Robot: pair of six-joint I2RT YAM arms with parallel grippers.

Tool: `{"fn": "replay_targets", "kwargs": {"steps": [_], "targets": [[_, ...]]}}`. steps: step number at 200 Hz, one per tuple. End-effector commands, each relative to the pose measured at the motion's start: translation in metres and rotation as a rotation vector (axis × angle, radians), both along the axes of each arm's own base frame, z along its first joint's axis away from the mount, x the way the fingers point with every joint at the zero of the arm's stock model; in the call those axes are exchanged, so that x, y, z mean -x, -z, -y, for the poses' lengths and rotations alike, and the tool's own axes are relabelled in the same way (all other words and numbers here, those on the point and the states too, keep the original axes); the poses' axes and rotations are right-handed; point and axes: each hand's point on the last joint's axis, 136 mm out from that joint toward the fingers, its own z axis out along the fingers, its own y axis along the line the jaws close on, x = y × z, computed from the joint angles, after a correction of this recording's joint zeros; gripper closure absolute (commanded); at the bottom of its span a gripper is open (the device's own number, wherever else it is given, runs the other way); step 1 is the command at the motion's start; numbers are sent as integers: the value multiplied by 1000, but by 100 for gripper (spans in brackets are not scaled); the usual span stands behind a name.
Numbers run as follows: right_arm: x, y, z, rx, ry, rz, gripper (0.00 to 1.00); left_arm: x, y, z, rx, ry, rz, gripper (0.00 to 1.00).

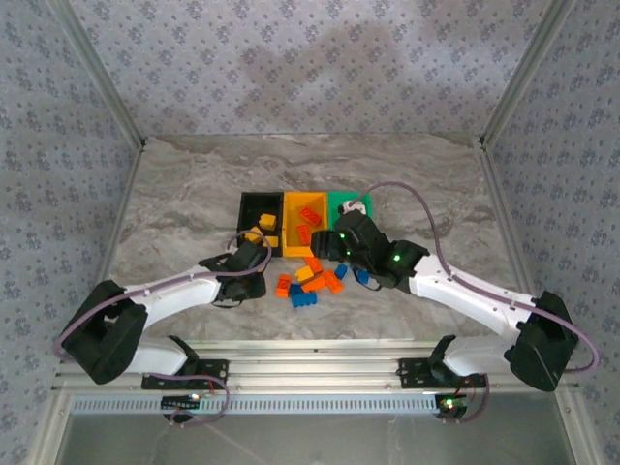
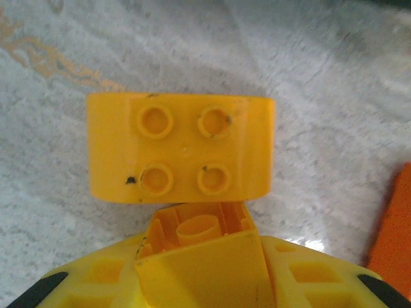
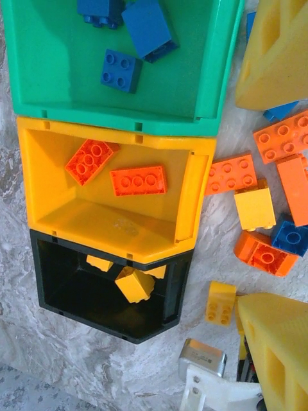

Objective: Sort the legos into containers by color

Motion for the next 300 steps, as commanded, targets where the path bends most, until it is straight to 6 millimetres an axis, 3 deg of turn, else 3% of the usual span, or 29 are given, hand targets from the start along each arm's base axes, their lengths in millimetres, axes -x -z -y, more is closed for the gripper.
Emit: {"fn": "replay_targets", "kwargs": {"steps": [1, 26, 43, 63, 83, 132, 160, 176, 183, 192, 195, 215, 241, 271, 300], "targets": [[2, -1, 7, -1, 30, 5, 23, -14, -27, 12, 81, 9, 88, 68], [4, 1, 11, 0, 33, 2, 23, -5, -57, 18, 136, 29, 125, 68], [6, 3, 12, 0, 35, 0, 23, -12, -84, 22, 166, 33, 170, 67], [7, 7, 15, 3, 41, -8, 23, -35, -113, 25, 165, 26, 227, 66], [10, 14, 22, 15, 61, -21, 23, -71, -131, 27, 163, -7, 274, 66], [19, 23, 40, 16, 97, -46, 21, -144, -127, 34, 130, -49, 269, 54], [25, 27, 49, 30, 110, -62, 18, -166, -129, 43, 105, -35, 260, 38], [28, 33, 52, 38, 107, -80, 18, -171, -143, 49, 125, -22, 275, 27], [30, 36, 53, 48, 105, -89, 18, -171, -150, 51, 140, -17, 286, 21], [32, 42, 56, 66, 108, -106, 18, -169, -161, 52, 161, -12, 303, 2], [33, 45, 57, 74, 111, -113, 18, -168, -163, 53, 167, -9, 307, 1], [40, 68, 64, 120, 120, -179, 18, -154, -182, 59, 227, 21, 338, 0], [46, 100, 77, 203, 153, -278, 22, -122, -197, 67, 294, 73, 363, 0], [42, 123, 97, 281, 221, -325, 33, -78, -192, 70, 327, 124, 348, 1], [34, 139, 105, 279, 260, -349, 35, -47, -181, 58, 350, 117, 323, 1]]}}
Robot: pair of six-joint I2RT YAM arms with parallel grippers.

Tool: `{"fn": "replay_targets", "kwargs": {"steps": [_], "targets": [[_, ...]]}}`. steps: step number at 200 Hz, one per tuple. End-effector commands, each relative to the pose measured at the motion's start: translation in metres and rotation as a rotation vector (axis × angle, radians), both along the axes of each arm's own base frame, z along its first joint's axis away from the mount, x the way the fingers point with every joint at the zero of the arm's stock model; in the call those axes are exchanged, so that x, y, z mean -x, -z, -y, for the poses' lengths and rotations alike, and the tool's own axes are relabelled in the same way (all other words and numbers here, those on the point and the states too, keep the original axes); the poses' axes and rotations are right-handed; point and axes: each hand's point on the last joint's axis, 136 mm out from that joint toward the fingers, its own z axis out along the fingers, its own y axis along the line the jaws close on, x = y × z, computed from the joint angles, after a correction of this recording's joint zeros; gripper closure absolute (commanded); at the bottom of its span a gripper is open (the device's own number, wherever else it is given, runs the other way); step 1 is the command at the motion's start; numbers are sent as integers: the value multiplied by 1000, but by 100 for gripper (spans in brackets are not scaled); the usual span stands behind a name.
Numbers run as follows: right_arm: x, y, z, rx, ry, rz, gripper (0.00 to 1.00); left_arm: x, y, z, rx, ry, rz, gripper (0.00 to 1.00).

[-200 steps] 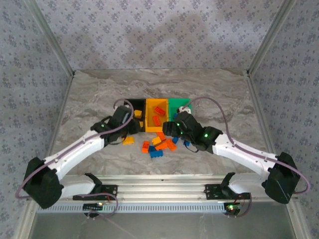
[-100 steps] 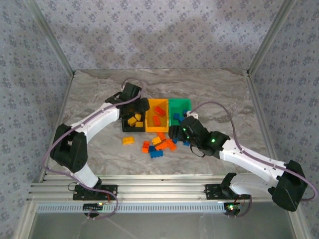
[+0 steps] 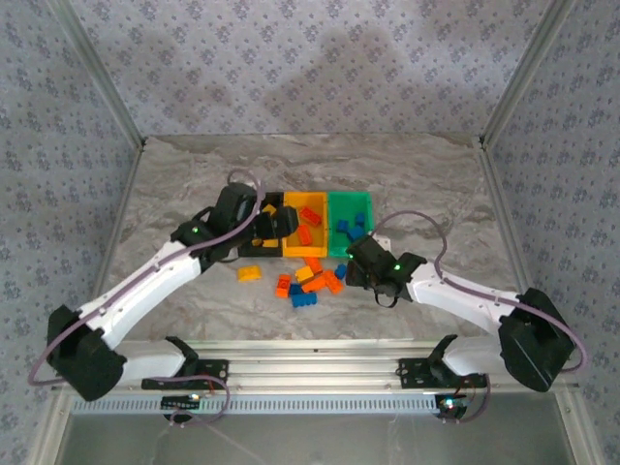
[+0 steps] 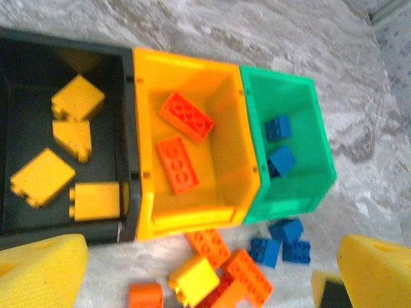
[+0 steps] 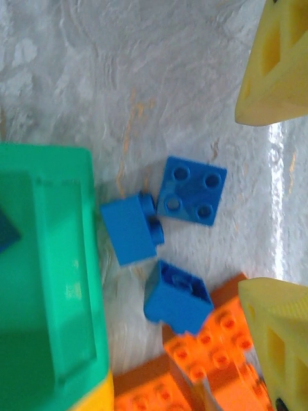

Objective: Sort the legos into containers by color

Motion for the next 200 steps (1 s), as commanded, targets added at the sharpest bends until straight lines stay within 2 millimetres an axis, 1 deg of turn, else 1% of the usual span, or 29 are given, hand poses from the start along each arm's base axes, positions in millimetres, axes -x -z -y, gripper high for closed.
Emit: {"fn": "replay_targets", "kwargs": {"steps": [1, 14, 43, 64, 94, 126, 147, 174, 200], "targets": [[-2, 14, 12, 24, 49, -22, 35, 22, 15, -10, 17, -11, -50, 0], [-9, 16, 7, 13, 33, -3, 35, 32, 20, -18, 36, -23, -56, 1], [-15, 24, 8, 33, 49, -17, 35, 49, 30, -33, 71, -58, -59, 1], [-18, 31, 5, 40, 43, -31, 35, 56, 36, -39, 79, -73, -71, 0], [-18, 42, 9, 87, 55, -64, 36, 61, 47, -46, 65, -98, -96, 0], [-17, 47, 13, 106, 72, -66, 47, 64, 53, -50, 70, -110, -101, 0], [-17, 47, 17, 115, 78, -68, 49, 67, 58, -52, 70, -117, -111, 0], [-19, 47, 20, 125, 71, -56, 48, 70, 66, -53, 73, -122, -127, 0], [-24, 41, 19, 125, 39, -29, 40, 72, 71, -54, 74, -125, -135, 0]]}}
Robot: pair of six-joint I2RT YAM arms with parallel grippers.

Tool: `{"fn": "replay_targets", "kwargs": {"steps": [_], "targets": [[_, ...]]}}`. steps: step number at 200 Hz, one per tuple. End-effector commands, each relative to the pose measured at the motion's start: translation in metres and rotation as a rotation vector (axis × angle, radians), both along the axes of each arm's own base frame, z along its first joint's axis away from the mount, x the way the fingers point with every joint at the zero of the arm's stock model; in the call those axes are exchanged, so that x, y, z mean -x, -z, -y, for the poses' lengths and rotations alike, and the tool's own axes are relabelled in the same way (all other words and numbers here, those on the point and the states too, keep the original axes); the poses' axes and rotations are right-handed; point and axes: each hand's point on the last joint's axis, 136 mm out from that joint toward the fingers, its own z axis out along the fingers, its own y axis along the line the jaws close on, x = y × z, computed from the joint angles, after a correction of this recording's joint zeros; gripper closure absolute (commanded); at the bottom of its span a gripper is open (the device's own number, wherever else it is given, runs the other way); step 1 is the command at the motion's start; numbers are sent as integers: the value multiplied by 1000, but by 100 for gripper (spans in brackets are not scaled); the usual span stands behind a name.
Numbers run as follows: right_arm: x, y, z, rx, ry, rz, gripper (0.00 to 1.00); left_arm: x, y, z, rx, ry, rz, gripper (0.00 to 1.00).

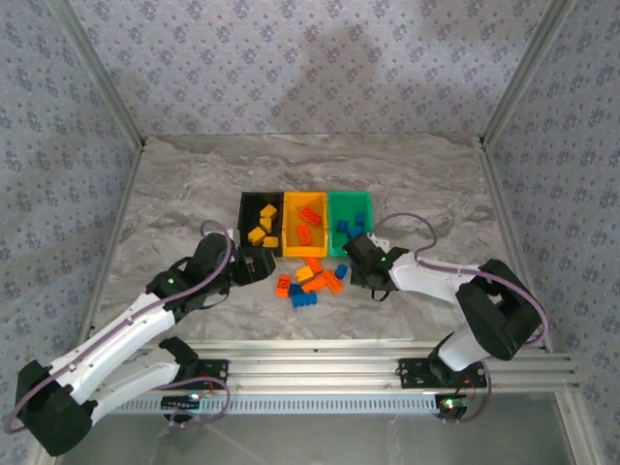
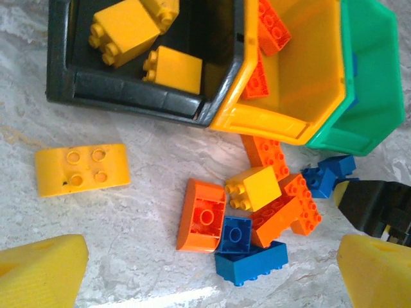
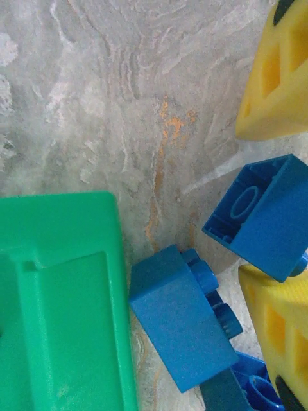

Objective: Sort the legos into containers by color

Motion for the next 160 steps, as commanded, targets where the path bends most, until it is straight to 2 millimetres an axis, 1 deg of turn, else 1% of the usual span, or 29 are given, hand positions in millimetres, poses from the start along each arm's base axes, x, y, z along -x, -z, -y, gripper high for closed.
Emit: {"fn": "replay_targets", "kwargs": {"steps": [1, 14, 32, 53, 76, 99, 118, 133, 146, 160], "targets": [[-4, -5, 8, 34, -19, 28, 40, 1, -3, -1, 15, -15, 9, 0], [-7, -7, 7, 25, -32, 29, 41, 0, -1, -2, 12, -20, 7, 1], [-7, -6, 8, 24, -35, 19, 48, 0, -1, -3, 8, -22, 8, 1], [-7, -6, 5, 6, -49, 21, 54, 1, 2, -4, 1, -23, 2, 1], [-3, -5, 3, -10, -61, 14, 62, 2, 5, -5, 1, -23, -2, 0], [2, -11, 3, -30, -64, 26, 67, 4, 9, -7, -3, -32, -12, 0], [6, -25, 3, -48, -73, 50, 69, 5, 12, -8, -9, -31, -20, 0], [9, -42, 0, -70, -93, 76, 70, 7, 16, -9, -15, -28, -25, 0], [11, -61, -5, -100, -119, 102, 70, 8, 19, -9, -23, -20, -26, 1], [8, -85, -14, -135, -145, 139, 70, 10, 21, -9, -24, -8, -25, 0]]}}
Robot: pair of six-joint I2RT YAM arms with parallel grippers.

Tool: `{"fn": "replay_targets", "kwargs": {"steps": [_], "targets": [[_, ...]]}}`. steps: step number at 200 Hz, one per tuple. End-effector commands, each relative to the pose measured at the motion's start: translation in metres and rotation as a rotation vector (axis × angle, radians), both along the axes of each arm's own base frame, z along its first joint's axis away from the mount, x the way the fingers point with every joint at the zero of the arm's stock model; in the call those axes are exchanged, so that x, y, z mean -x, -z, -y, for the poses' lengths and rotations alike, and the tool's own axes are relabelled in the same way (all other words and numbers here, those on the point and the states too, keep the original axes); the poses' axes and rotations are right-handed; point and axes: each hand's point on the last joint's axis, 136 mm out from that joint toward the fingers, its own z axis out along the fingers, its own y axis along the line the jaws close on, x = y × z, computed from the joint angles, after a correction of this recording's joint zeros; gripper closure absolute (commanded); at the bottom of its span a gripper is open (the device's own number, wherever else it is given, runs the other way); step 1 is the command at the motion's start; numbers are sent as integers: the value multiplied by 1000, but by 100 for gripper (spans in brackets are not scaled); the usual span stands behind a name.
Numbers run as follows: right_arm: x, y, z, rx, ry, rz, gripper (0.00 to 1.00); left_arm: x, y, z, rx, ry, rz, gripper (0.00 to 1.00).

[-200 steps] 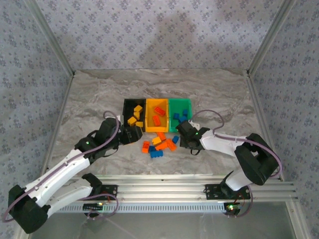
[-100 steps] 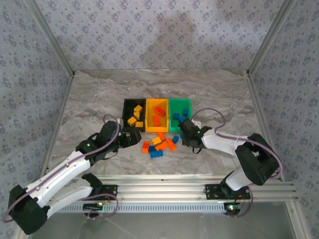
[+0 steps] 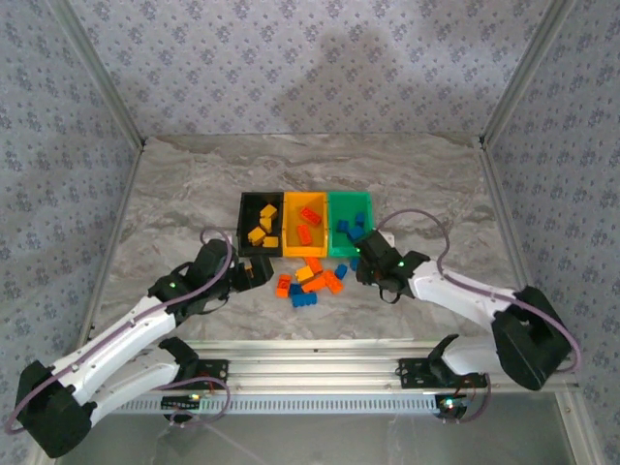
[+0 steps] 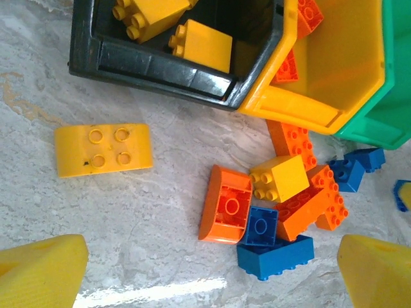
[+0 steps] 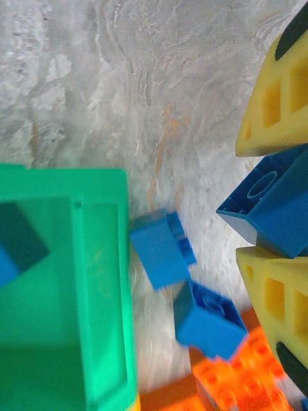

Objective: Sort the legos into containers by color

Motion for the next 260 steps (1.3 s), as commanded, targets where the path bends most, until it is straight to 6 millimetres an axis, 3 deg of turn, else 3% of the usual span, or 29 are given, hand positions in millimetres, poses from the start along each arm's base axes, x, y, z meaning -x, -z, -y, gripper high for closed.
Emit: {"fn": "replay_targets", "kwargs": {"steps": [1, 25, 41, 62, 79, 85, 111, 122, 138, 149, 174, 204, 207, 237, 260], "targets": [[1, -36, -9, -34, -49, 36, 70, 3, 2, -2, -2, 7, 8, 0], [-19, -68, -26, -50, -72, 72, 69, 5, 7, -1, -2, 16, -2, 1], [-43, -78, -36, -40, -61, 89, 68, 7, 9, -2, -3, 14, -9, 1], [-75, -75, -42, -4, -16, 86, 68, 10, 11, -5, -9, 12, -19, 0], [-96, -60, -45, 9, 9, 55, 67, 14, 12, -7, -5, 15, -22, 1], [-108, -68, -49, -5, 20, 71, 66, 15, 13, -7, -5, 17, -23, 1], [-130, -57, -50, 35, 22, 42, 63, 19, 14, -10, 1, 16, -25, 1], [-133, -53, -50, 29, 27, 26, 57, 20, 15, -9, 3, 21, -25, 0], [-136, -57, -51, 20, 31, 24, 38, 21, 16, -9, 6, 29, -25, 1], [-138, -65, -48, 21, 41, 49, 33, 22, 15, -7, 10, 40, -21, 0], [-127, -81, -49, -5, 30, 83, 29, 23, 13, -4, 8, 73, -15, 1], [-90, -88, -49, -46, 15, 90, 25, 23, 12, -3, 2, 90, -14, 1], [-81, -78, -45, -33, 12, 70, 25, 23, 12, -3, 1, 90, -14, 1], [-34, -53, -32, -49, 21, 22, 19, 24, 17, -4, -3, 82, -22, 1], [-14, -30, -27, -69, 34, -3, 18, 23, 22, -3, 2, 79, -27, 1]]}}
